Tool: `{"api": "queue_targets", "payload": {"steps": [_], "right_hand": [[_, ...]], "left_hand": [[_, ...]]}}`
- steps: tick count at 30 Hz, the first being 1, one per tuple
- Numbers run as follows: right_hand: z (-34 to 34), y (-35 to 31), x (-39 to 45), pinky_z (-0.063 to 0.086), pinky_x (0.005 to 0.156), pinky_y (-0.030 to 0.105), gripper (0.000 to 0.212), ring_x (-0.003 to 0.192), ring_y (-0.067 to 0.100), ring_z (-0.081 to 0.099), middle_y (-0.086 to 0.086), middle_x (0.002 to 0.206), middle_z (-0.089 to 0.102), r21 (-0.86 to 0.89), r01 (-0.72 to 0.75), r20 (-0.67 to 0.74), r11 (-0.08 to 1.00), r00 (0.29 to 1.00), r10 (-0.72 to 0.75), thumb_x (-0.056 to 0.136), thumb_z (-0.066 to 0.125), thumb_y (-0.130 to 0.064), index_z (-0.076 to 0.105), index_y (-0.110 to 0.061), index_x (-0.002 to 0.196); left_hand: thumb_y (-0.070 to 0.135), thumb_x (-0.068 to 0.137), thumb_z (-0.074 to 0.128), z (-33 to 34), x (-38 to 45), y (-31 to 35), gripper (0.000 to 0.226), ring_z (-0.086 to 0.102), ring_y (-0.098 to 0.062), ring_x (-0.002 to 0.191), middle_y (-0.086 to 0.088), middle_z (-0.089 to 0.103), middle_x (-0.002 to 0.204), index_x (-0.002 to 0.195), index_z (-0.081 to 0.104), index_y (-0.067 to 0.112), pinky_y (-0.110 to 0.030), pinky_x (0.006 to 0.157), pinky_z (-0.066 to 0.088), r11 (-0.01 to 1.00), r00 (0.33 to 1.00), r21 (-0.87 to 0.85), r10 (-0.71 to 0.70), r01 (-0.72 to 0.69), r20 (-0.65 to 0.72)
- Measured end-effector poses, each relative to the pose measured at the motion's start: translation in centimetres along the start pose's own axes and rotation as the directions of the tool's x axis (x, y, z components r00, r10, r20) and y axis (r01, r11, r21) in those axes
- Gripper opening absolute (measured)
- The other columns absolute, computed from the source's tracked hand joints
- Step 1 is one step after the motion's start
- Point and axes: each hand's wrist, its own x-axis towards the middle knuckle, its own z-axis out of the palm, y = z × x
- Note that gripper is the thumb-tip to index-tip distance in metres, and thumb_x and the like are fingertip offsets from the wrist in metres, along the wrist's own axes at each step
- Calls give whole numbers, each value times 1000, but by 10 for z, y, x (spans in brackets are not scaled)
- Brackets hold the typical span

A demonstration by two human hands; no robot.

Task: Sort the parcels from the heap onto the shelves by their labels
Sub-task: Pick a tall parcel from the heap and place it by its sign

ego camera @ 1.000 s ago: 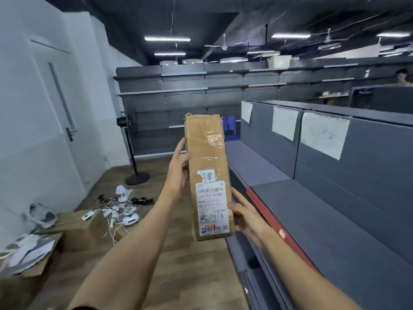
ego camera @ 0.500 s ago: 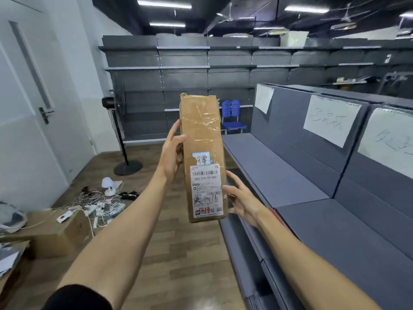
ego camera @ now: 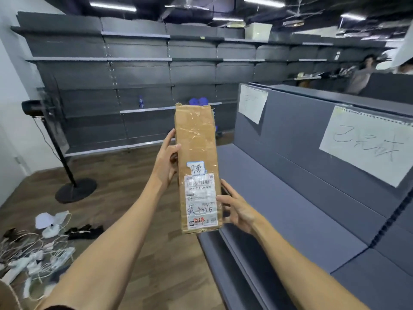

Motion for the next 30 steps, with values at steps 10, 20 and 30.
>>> {"api": "queue_targets", "payload": {"steps": [10, 20, 30], "right_hand": [[-82, -37, 190, 56, 72, 35, 62, 92, 15, 72, 6, 117, 74, 76, 10, -148, 997, 989, 1, 80, 75, -28, 46, -49, 131], [-137, -70, 346, 45, 83, 46, 66, 107, 28, 65, 17, 123, 70, 69, 38, -315, 997, 949, -15, 73, 79, -28, 51, -45, 131], [-164, -89, 452, 35, 88, 54, 55, 107, 28, 32, 21, 116, 56, 127, 119, -549, 985, 835, -30, 77, 83, -34, 63, -47, 127]], "left_hand": [[28, 78, 62, 6, 222, -67, 58, 58, -27, 99, -1, 71, 101, 135, 55, 40, -42, 83, 42, 995, 996, 85, -55, 49, 70], [20, 91, 61, -9, 421, -132, 52, 60, -35, 121, -5, 69, 126, 132, 54, 51, -50, 94, 48, 988, 981, 44, -153, 149, 122], [30, 92, 58, 7, 566, -170, 46, 65, -19, 93, 8, 77, 102, 135, 52, 46, -32, 64, 40, 966, 908, 49, -256, 255, 333]]}}
